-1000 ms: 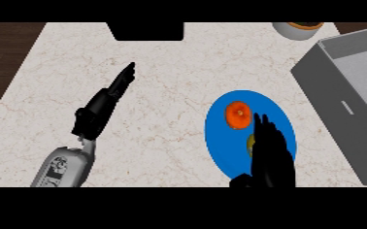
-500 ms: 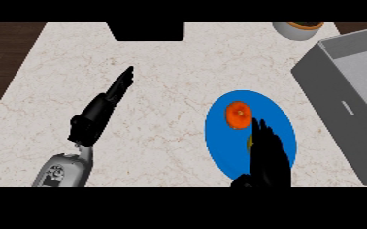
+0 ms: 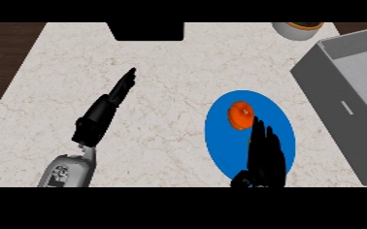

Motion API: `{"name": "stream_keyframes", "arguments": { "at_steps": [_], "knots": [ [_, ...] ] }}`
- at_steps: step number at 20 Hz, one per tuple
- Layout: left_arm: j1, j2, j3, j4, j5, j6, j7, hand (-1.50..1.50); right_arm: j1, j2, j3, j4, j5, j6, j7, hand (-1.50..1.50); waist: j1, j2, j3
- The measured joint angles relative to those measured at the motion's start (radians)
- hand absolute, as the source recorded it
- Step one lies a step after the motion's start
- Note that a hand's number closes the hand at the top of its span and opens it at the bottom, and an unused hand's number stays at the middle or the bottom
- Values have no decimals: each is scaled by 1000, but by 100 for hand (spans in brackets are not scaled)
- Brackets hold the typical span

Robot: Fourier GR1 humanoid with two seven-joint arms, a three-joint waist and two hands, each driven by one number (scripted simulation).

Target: Pick the lemon from the plate and place it in the cardboard box

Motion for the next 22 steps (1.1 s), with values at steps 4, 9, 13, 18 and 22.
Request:
{"name": "stream_keyframes", "arguments": {
  "at_steps": [4, 9, 13, 18, 22],
  "knots": [
    [-25, -4, 19, 3, -4, -12, 22, 0, 11, -14, -19, 19, 8, -21, -19, -150, -1, -3, -2],
    [-11, -23, 15, -20, -17, -16, 37, 0, -5, -14, -36, 42, 9, -24, -40, 150, -1, -9, -9],
    [-1, -11, 33, -22, -14, -29, 23, 0, -13, -29, -41, 58, 22, -36, -68, 150, -2, -11, -12],
    [-3, -18, 40, -2, -21, -35, 3, 0, -24, -45, -34, 66, 69, -59, -82, 150, -3, -10, -9],
    [-4, -24, 38, -5, -27, -27, 9, 0, 34, -222, -10, 1, 2, -69, -337, 150, -9, -7, -1]
  ]
}}
